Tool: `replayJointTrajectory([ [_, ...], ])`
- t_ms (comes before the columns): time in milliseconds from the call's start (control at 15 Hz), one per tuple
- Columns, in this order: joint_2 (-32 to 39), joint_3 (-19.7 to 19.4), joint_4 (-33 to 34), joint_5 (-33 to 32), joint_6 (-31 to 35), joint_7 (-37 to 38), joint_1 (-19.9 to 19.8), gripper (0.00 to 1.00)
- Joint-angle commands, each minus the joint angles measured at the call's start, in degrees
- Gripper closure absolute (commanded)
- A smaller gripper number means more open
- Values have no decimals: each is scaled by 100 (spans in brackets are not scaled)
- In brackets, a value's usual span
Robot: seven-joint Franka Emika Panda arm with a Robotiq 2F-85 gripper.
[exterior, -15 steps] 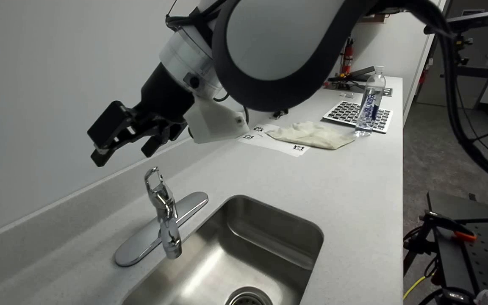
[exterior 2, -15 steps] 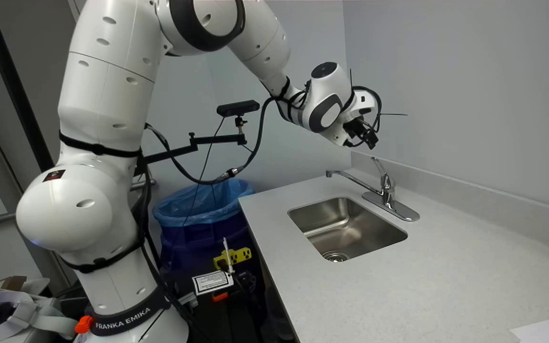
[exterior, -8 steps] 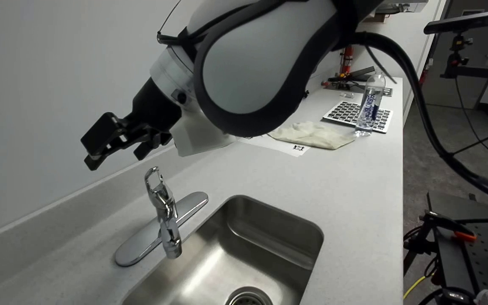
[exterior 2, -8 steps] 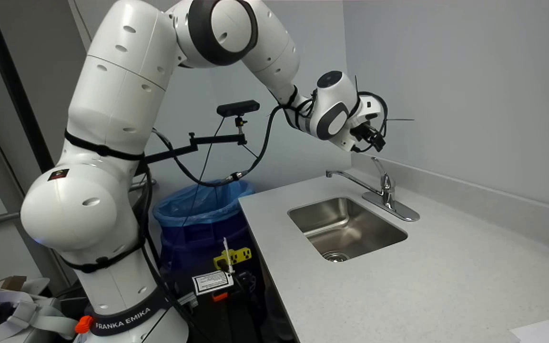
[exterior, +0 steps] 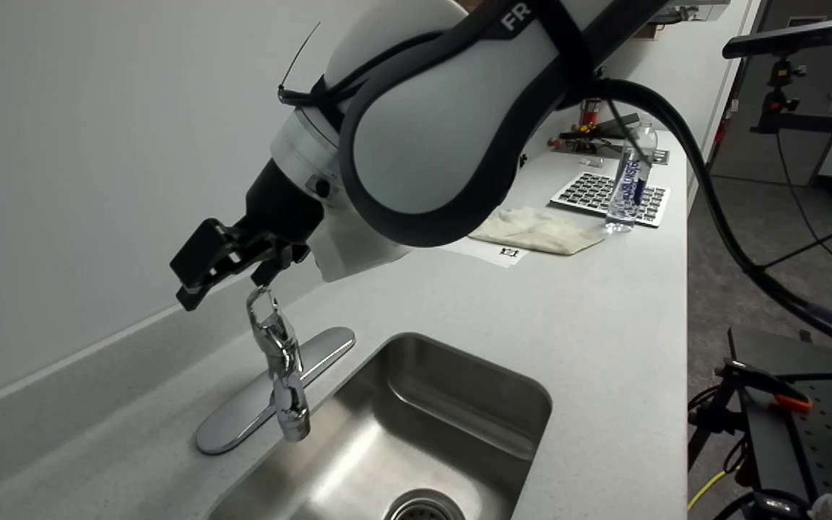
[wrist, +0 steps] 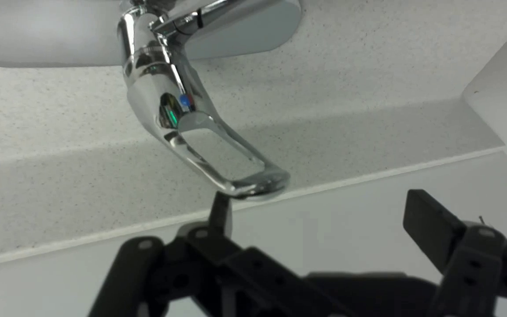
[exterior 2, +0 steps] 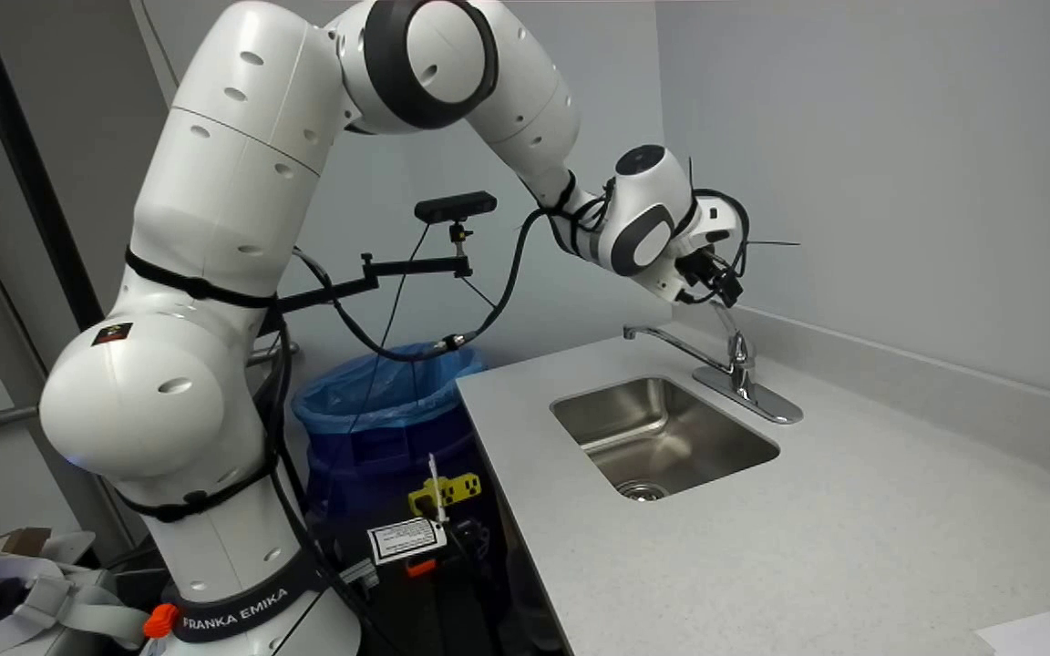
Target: Move the faucet to the left, push the faucet handle down then to the right
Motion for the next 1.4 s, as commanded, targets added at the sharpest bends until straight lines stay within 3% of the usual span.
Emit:
replayJointTrajectory([
  [0,-245,-46,-215,-9,-382,87,-18,0],
  [733,-597,-139,-598,-29,-1086,26,-83,0],
  [1333,-578,-707,-927,-442,-1162,124,102,0],
])
